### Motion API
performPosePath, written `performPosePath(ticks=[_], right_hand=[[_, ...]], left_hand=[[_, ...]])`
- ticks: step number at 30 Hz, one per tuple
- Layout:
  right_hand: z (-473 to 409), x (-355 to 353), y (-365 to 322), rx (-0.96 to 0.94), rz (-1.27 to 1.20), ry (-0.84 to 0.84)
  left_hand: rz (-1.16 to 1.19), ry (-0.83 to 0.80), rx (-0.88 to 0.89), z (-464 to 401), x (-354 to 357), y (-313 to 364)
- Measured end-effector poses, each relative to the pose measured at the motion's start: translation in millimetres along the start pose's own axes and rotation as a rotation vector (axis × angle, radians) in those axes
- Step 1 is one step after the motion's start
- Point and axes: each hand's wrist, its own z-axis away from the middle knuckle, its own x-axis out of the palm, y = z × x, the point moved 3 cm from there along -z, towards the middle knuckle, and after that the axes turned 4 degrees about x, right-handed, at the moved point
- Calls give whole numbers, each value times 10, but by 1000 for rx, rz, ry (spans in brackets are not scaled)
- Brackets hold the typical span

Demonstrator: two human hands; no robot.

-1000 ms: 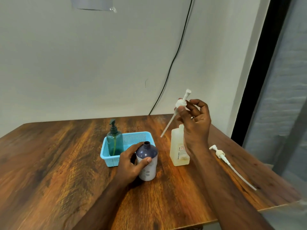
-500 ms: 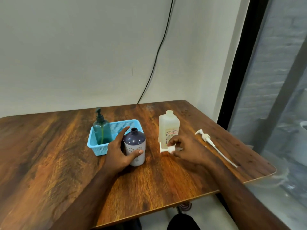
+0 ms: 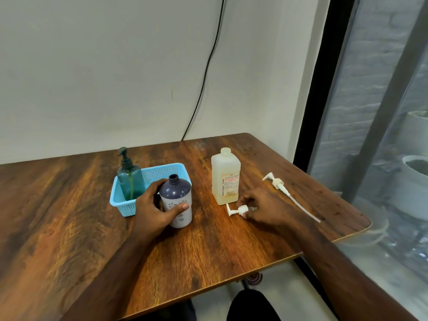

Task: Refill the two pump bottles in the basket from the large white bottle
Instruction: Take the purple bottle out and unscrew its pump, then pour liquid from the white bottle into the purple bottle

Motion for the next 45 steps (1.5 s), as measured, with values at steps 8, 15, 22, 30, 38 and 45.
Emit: performPosePath(ticks=[8,15,22,30,38,45], right_hand=[[-66,15,-34,17,-69,17],[-136,-84,-77,74,-247,340],[-406,33,-170,49,-511,154],[-541,60,-292,18,-532,133],[-554,135,-416,-22,-420,217],[-660,164,-621,-44,-351,210]], left_hand=[[24,-36,-50,-20,4,-63],[-29,-43,-37,-18,1,-60],[-41,-32,-16,-26,-13,-58],[-6,2,-8,-19,-28,12],[17,31,-6,-23,-37,4],[-18,32,-57,-115,-30,-127]])
